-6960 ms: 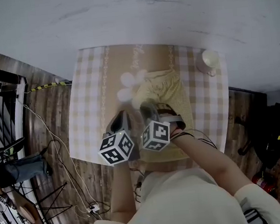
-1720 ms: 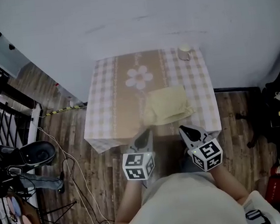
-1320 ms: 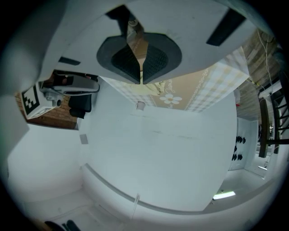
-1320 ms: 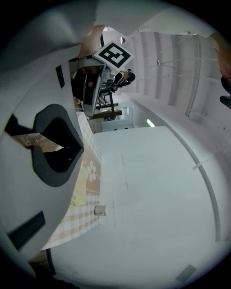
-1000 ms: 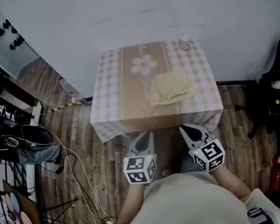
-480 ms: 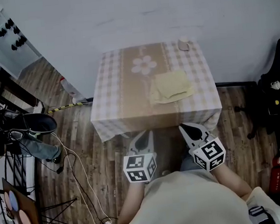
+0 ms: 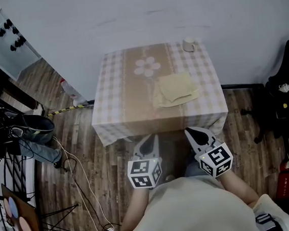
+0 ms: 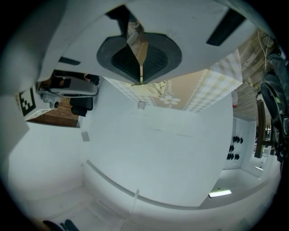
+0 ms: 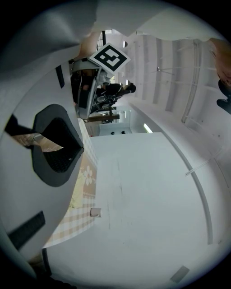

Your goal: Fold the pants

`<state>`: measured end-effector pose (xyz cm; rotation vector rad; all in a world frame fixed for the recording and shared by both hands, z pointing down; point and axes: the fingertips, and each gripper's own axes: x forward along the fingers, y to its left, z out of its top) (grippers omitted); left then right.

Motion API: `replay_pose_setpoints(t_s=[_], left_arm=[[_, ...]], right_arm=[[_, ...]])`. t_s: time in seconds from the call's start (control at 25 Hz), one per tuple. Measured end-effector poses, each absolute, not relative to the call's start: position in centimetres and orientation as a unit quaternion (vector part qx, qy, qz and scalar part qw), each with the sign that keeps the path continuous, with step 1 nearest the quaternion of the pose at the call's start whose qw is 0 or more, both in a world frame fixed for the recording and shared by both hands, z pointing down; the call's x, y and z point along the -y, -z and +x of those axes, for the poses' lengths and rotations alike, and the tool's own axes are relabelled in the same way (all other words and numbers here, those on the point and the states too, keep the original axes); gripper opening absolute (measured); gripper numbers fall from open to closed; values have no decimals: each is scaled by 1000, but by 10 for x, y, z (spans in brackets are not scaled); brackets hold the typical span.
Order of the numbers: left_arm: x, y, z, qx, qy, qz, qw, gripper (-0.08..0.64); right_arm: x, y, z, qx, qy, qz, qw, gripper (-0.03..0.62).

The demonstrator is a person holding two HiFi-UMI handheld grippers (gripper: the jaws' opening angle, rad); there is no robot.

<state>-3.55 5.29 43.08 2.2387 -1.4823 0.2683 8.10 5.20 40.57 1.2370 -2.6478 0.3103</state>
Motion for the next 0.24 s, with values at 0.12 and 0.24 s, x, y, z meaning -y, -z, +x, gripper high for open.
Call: replay_pose_setpoints(t_s=[0.12, 0.24], left_arm=[[-51, -432, -35, 534, -98, 810, 220, 17], [-50, -433, -35, 533, -98, 810, 222, 17]], right_arm=[[-50, -406, 82, 895, -106, 420, 101, 0], [-48, -407, 81, 895, -110, 420, 101, 0]])
